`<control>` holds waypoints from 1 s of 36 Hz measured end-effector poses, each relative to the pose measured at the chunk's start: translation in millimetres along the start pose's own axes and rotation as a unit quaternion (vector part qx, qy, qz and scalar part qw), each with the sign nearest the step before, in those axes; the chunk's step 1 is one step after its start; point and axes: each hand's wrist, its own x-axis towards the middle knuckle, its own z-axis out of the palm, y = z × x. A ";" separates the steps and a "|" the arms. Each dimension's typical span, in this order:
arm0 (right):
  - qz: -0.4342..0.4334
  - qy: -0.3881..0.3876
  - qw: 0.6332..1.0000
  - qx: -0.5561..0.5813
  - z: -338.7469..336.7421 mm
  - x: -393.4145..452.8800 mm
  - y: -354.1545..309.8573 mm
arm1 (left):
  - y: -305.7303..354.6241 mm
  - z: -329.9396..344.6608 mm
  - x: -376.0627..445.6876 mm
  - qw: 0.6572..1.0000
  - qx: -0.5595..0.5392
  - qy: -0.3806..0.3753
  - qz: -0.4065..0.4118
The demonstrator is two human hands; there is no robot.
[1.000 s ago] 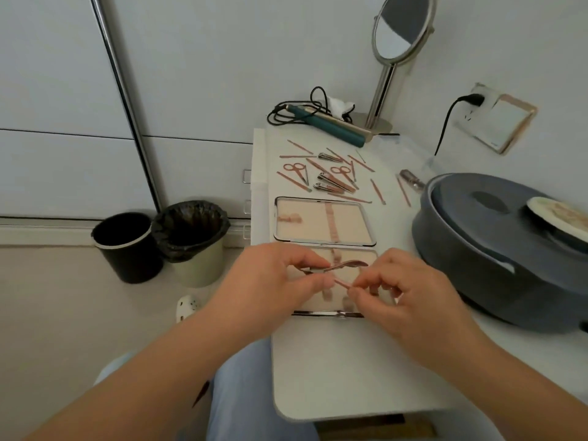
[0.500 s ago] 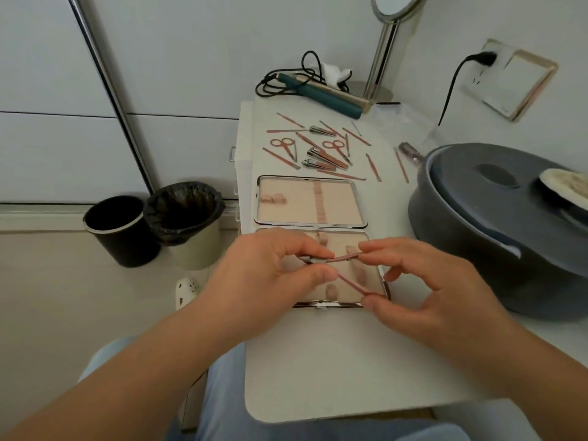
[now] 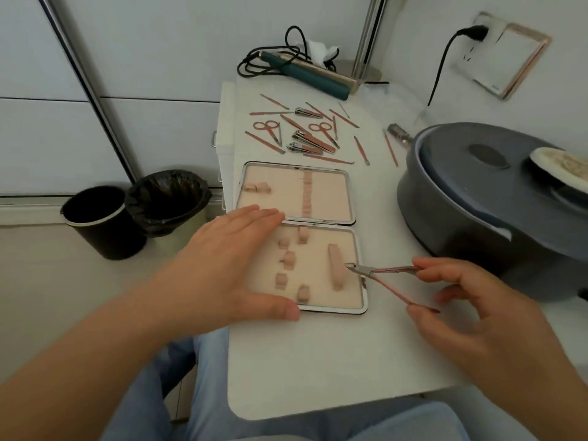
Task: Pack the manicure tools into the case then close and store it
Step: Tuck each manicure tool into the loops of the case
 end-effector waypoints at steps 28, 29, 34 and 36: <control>-0.008 -0.167 0.982 -0.085 15.9 40.5 -33.1 | -6.1 9.5 4.4 0.978 -0.194 0.081 -0.013; -0.011 -0.167 0.982 -0.087 16.3 41.5 -33.2 | -5.7 10.2 5.4 0.977 -0.195 0.082 -0.016; -0.036 -0.168 0.981 -0.094 17.9 44.8 -32.9 | -2.9 15.2 9.2 0.975 -0.193 0.101 -0.046; -0.054 -0.167 0.979 -0.100 18.7 47.1 -32.5 | -1.9 16.5 9.8 0.974 -0.194 0.109 -0.054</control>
